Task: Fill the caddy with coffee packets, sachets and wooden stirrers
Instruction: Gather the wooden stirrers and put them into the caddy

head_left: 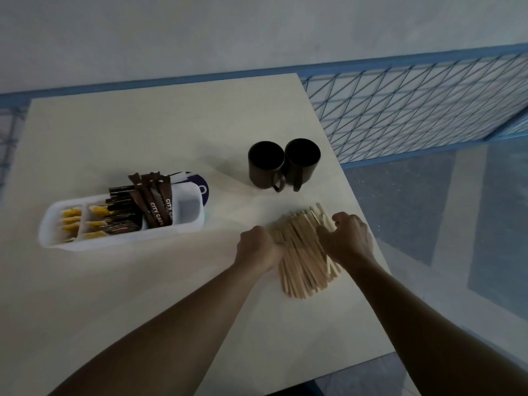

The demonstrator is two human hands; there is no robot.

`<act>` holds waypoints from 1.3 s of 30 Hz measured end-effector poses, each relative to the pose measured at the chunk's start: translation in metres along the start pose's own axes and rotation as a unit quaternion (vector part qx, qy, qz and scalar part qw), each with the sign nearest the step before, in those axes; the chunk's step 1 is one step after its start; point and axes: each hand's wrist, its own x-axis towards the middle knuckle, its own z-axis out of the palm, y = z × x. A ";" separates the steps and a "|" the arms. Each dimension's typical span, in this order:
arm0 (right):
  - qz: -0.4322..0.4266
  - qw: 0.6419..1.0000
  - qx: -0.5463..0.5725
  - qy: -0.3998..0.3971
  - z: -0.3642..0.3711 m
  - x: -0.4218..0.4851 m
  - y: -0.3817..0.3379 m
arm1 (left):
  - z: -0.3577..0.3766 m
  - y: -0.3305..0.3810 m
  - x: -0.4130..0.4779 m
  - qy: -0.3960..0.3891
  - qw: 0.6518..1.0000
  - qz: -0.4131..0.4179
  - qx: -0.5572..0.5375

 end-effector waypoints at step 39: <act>0.005 0.985 0.124 -0.124 0.001 0.010 -0.011 | 0.022 0.012 0.009 0.066 0.996 -0.054 0.006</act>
